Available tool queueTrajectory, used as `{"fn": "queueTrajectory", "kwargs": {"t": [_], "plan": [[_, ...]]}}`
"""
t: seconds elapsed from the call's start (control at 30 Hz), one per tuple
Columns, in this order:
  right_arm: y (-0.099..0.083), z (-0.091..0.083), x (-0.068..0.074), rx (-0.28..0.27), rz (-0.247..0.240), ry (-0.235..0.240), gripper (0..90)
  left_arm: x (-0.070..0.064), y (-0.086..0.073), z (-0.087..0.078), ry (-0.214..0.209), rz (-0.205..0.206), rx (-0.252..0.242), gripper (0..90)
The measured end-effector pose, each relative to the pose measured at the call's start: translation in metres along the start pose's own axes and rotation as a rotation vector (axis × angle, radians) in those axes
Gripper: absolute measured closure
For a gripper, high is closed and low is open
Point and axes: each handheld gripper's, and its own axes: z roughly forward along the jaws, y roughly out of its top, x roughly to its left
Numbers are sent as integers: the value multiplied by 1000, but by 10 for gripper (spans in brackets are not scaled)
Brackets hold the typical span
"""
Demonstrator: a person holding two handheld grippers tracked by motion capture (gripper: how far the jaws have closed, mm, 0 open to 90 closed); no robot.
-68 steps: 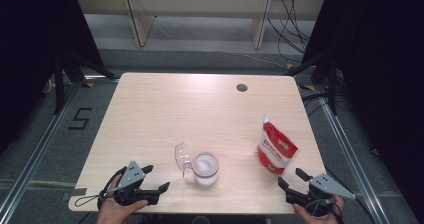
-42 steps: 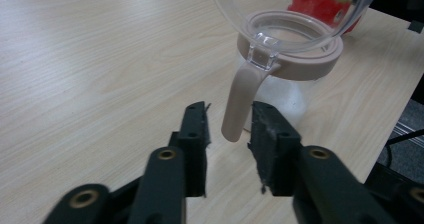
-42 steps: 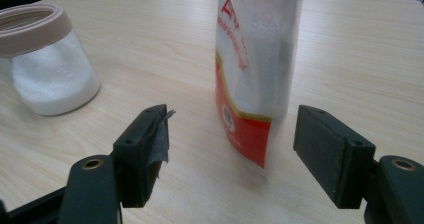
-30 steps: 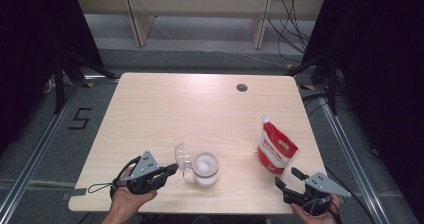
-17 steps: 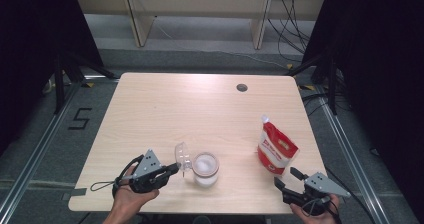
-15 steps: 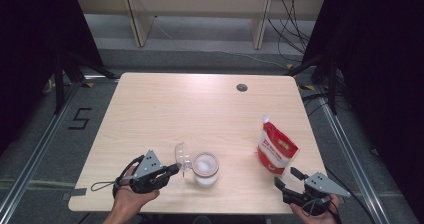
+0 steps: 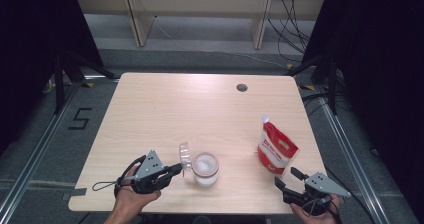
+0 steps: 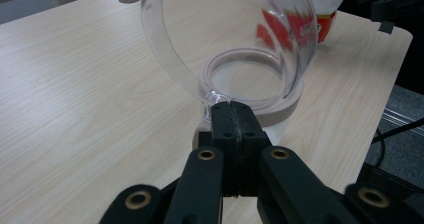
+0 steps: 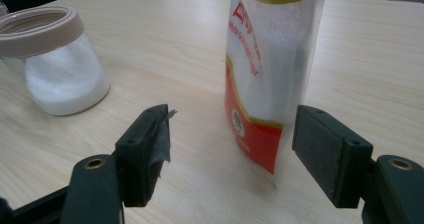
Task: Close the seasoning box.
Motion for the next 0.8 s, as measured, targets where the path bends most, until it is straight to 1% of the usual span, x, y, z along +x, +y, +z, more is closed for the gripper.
{"fn": "queueTrajectory", "kwargs": {"t": [0.03,0.07,0.1,0.13,0.17,0.2,0.23,0.33,0.4,0.43,0.47,0.5,0.53,0.57,0.6,0.63,0.67,0.7,0.73,0.8], "plan": [[0,0,0,-1,0,0,322,-2,0,1,1,-21,-2,893],[0,0,0,-5,2,0,322,-2,1,1,1,-2,-3,892],[0,0,0,-1,-1,-1,322,-3,2,2,-1,-14,0,892],[0,0,0,-1,-1,0,322,-3,2,2,-4,-8,-6,892],[0,0,0,-1,0,0,322,-3,3,2,-3,9,1,893],[0,0,0,-2,0,0,322,-4,3,2,-3,6,4,892],[0,0,0,0,0,2,322,-5,2,3,-4,-7,4,892],[1,-1,0,6,1,7,322,-5,2,4,-7,0,1,892],[0,0,0,-5,3,3,322,-5,2,3,-5,-1,0,892],[0,0,0,-2,-3,1,322,-5,3,3,-11,12,0,892],[0,0,0,-1,-4,1,322,-5,3,3,-10,16,-1,891],[0,0,0,-2,-5,1,321,-5,3,3,-17,9,-9,889],[0,0,0,0,-1,2,321,-6,3,3,-16,-5,-9,872],[0,0,0,0,1,4,321,-6,3,2,-19,-3,-7,849],[0,0,1,1,0,4,321,-5,3,1,-24,-14,-16,812],[0,0,1,1,0,4,320,-6,2,0,-23,-35,-13,758],[0,0,1,0,1,5,320,-5,2,-1,-40,-44,-24,703],[0,0,1,0,1,6,319,-3,2,-3,-39,-40,-28,657],[0,-1,1,3,2,7,317,-4,1,-3,-41,-52,-31,615],[1,-1,0,4,2,12,314,-2,1,-6,-29,-43,-26,532]]}}
